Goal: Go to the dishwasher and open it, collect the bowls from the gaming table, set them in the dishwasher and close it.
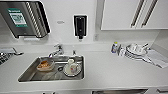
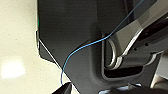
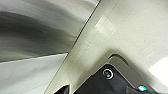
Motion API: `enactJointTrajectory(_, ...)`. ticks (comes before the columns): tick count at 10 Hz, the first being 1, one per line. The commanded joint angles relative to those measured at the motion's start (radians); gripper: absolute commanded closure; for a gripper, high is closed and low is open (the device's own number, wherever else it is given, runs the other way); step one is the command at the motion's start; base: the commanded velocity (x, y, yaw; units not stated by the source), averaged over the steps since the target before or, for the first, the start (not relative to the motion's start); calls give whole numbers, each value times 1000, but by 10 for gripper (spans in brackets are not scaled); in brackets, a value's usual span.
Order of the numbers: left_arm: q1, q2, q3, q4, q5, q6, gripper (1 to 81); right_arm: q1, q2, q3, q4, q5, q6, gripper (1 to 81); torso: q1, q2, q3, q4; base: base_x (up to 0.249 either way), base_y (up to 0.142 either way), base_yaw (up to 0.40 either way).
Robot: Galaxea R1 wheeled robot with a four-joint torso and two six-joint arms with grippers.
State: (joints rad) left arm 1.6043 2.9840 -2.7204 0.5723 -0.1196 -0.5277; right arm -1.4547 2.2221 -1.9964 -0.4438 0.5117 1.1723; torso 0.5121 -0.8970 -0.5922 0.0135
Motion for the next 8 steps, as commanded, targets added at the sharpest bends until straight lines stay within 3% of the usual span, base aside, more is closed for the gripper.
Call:
enactJointTrajectory(1,-28,-9,-27,3,58,-2,10,-125,372,-657,-519,177,-11,10,0,0,0,0,0,0,0)
enactJointTrajectory(4,-46,-16,-32,1,58,-3,10,-137,577,-1015,-521,166,-11,10,0,0,0,0,0,0,0)
enactJointTrajectory(8,-49,-17,-32,0,58,-5,10,-135,610,-1027,-569,136,-10,10,0,0,0,0,0,0,0)
